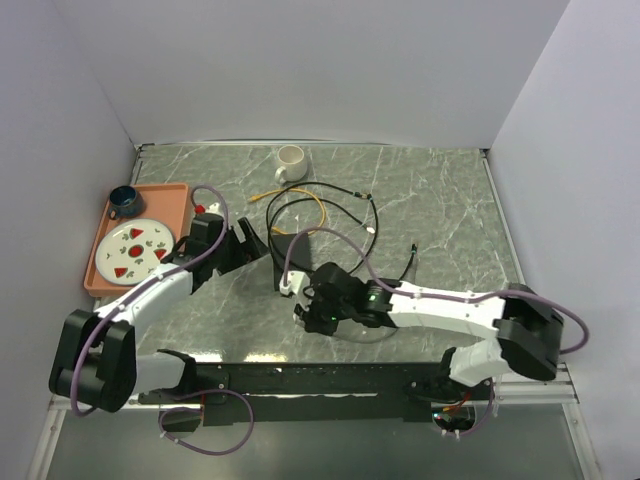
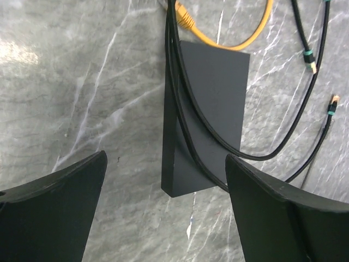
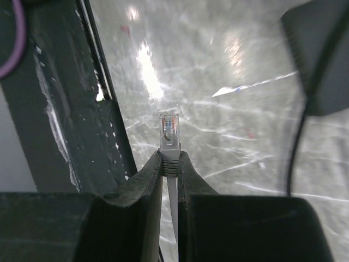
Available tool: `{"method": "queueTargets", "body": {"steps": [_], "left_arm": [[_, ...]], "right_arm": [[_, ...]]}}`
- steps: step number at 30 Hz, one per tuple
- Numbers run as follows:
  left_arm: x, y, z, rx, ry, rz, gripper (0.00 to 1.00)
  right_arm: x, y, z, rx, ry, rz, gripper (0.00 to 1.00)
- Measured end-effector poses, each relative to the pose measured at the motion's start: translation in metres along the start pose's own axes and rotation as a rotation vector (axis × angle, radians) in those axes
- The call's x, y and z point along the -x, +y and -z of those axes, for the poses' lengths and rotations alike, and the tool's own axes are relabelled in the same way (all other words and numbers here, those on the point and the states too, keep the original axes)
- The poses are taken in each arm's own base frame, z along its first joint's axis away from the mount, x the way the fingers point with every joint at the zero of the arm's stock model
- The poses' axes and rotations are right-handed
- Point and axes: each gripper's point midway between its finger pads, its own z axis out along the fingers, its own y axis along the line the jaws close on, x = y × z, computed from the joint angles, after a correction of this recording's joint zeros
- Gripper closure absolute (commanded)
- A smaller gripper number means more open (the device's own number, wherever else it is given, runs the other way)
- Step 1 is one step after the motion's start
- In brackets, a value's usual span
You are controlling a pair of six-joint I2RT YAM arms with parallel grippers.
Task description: Insert the plug into the switch port
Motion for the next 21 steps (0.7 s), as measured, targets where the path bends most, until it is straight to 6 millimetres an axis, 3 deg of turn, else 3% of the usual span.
{"method": "queueTargets", "body": {"steps": [5,11,16,21], "left_arm": [[-0.008,0.003,-0.007,-0.008,0.026,0.003,0.06],[-0.005,-0.003,-0.011,-0.043,0.022,-0.003,0.06],[-0.009,-0.002,-0.017,-0.048,0.04,-0.005,0.06],[-0.011,-0.002,-0.024,-0.057,0.049,-0.011,0.07]], "right_arm": [[-0.029,-0.007,-0.028,-0.028,0.088,-0.051,1.0],[-0.053,-0.036,-0.048,-0.151,0.16,-0.13,1.0],[-0.053,-0.07,-0.052,-0.233,0.147,-0.23,1.0],[-0.055,-0.113,-0.042,-0.318,0.127,-0.332,1.0]]}}
